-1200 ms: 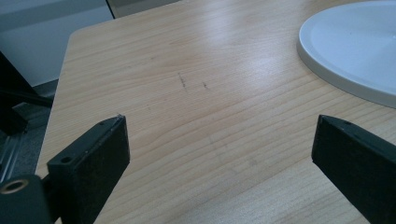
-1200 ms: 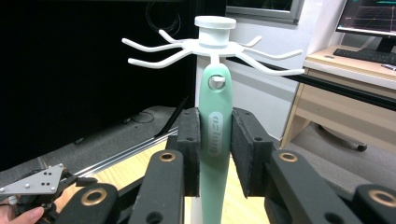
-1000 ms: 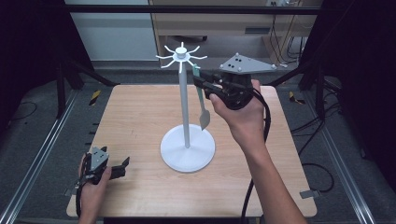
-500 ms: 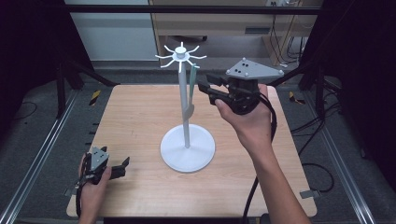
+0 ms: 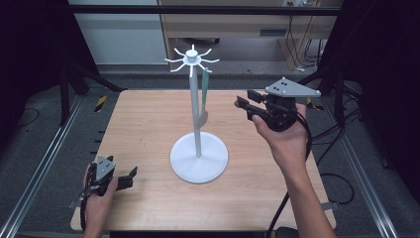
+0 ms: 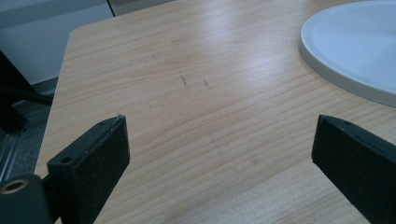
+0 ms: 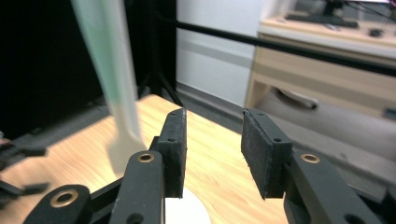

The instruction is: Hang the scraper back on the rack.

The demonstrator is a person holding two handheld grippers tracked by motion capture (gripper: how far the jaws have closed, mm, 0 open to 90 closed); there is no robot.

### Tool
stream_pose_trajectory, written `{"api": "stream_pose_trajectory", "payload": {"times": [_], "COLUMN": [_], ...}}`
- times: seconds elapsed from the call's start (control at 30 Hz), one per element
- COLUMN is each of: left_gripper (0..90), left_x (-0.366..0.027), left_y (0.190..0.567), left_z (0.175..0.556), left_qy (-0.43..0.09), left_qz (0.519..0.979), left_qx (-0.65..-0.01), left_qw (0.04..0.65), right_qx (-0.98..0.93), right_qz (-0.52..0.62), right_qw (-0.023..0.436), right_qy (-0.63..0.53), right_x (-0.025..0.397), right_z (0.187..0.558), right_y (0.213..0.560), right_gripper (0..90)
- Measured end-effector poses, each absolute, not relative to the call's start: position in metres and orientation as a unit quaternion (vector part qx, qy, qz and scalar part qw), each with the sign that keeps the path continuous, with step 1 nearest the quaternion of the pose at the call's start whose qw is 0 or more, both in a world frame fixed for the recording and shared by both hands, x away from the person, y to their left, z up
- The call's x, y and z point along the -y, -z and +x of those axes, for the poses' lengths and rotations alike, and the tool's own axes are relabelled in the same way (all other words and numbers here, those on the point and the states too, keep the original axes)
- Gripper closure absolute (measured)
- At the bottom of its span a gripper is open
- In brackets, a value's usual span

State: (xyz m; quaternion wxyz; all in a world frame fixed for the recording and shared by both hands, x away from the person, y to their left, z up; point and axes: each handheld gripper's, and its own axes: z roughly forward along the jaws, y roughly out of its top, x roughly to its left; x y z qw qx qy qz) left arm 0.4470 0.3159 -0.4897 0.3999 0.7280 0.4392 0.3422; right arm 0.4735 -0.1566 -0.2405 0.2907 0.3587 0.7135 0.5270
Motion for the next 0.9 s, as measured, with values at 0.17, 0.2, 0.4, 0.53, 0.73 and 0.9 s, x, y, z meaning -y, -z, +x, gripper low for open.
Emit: {"api": "stream_pose_trajectory", "payload": {"times": [0.17,0.2,0.4,0.53,0.73,0.9], "left_gripper": [3.8,3.8,3.7,3.7,3.7,3.6], "left_x": [-0.316,-0.316,-0.317,-0.318,-0.318,-0.319], "left_y": [0.49,0.49,0.49,0.49,0.49,0.491], "left_z": [0.447,0.447,0.447,0.447,0.447,0.447], "left_qy": [-0.341,-0.341,-0.34,-0.341,-0.34,-0.339], "left_qz": [0.728,0.728,0.727,0.726,0.725,0.726], "left_qx": [-0.44,-0.44,-0.443,-0.443,-0.445,-0.445], "left_qw": [0.4,0.4,0.4,0.401,0.401,0.401], "right_qx": [-0.712,-0.711,-0.708,-0.703,-0.692,-0.684], "right_qz": [0.395,0.4,0.426,0.441,0.464,0.484], "right_qw": [0.292,0.29,0.302,0.305,0.319,0.313], "right_qy": [-0.502,-0.5,-0.476,-0.467,-0.452,-0.448], "right_x": [0.174,0.176,0.186,0.19,0.195,0.201], "right_z": [0.48,0.481,0.483,0.484,0.483,0.481], "right_y": [0.269,0.273,0.299,0.317,0.346,0.368], "right_gripper": [60.5,59.7,45.2,33.8,20.5,15.3]}}
